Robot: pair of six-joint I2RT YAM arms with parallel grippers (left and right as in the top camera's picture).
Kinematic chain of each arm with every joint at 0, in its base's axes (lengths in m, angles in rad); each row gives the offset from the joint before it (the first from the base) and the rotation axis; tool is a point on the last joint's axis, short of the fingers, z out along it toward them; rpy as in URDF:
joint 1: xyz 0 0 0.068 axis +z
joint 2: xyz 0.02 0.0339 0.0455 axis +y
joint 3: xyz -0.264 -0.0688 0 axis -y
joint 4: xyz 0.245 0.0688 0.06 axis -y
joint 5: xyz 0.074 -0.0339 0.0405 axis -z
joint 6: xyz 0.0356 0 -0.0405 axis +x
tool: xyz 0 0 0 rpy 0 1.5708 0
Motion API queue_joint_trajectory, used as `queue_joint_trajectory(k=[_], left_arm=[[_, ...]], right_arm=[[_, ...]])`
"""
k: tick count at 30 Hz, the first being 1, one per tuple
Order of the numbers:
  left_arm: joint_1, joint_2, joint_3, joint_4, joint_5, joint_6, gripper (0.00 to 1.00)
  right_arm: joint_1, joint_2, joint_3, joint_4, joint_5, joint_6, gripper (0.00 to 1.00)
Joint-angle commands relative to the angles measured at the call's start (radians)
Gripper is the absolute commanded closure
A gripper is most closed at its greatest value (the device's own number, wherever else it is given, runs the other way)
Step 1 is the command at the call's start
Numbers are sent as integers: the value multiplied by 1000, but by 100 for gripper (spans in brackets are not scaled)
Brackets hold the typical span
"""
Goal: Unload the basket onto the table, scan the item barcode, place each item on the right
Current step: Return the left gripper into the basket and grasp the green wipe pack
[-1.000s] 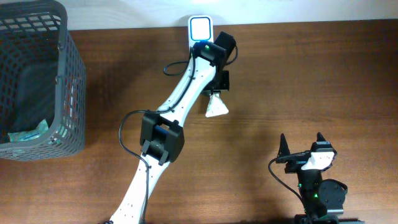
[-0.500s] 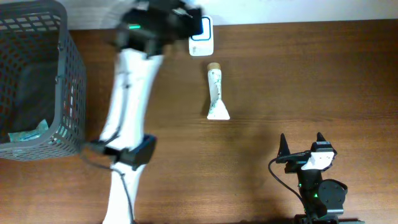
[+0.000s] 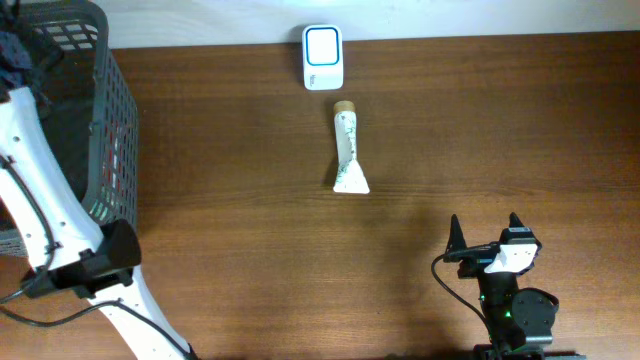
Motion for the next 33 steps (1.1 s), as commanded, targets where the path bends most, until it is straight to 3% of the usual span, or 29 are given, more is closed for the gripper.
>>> queue_joint_trajectory(k=[1, 6, 10, 12, 15, 19, 25, 27, 29, 31, 33], left_arm=[[93, 14, -130, -2, -51, -164, 1], [200, 14, -435, 50, -58, -199, 1], [213, 14, -674, 218, -45, -199, 1], [208, 14, -768, 312, -10, -198, 6], [207, 14, -898, 424, -2, -199, 7], [224, 14, -1018, 510, -6, -211, 6], [293, 16, -1058, 496, -6, -251, 5], [302, 16, -1104, 513, -6, -250, 16], [301, 16, -1164, 550, -6, -250, 16], [301, 18, -1235, 600, -5, -250, 26], [301, 18, -1256, 612, -6, -249, 51]], right_arm=[[7, -7, -7, -3, 5, -4, 1], [7, -7, -7, -3, 5, -4, 1], [7, -7, -7, -3, 5, -4, 1], [7, -7, -7, -3, 5, -4, 1], [7, -7, -7, -3, 5, -4, 1], [7, -7, -7, -3, 5, -4, 1], [7, -7, -7, -3, 5, -4, 1], [7, -7, -7, -3, 5, -4, 1], [7, -7, -7, -3, 5, -4, 1], [7, -7, -7, -3, 5, -4, 1], [7, -7, -7, -3, 5, -4, 1]])
